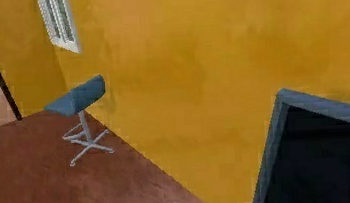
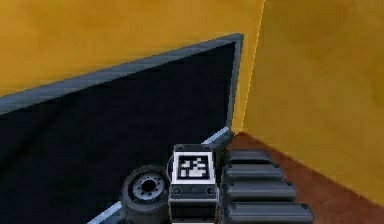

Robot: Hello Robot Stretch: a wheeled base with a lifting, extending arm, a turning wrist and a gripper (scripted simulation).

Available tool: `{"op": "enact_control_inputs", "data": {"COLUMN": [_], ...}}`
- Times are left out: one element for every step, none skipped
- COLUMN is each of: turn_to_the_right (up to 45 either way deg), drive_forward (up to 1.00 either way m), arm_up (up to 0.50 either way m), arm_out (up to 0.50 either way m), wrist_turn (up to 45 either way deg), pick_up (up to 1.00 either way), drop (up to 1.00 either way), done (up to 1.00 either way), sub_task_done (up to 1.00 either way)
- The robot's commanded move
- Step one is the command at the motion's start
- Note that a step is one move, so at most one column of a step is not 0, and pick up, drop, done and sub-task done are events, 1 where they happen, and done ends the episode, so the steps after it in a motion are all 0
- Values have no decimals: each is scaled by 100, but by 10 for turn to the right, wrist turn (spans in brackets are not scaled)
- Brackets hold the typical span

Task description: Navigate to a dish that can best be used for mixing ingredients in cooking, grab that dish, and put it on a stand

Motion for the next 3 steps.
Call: {"op": "enact_control_inputs", "data": {"turn_to_the_right": [0,-450,-330], "drive_forward": [0,0,0], "arm_up": [0,0,0], "arm_out": [0,0,0], "wrist_turn": [0,0,0], "pick_up": [0,0,0], "drop": [100,0,0], "done": [0,0,0], "sub_task_done": [0,0,0]}}
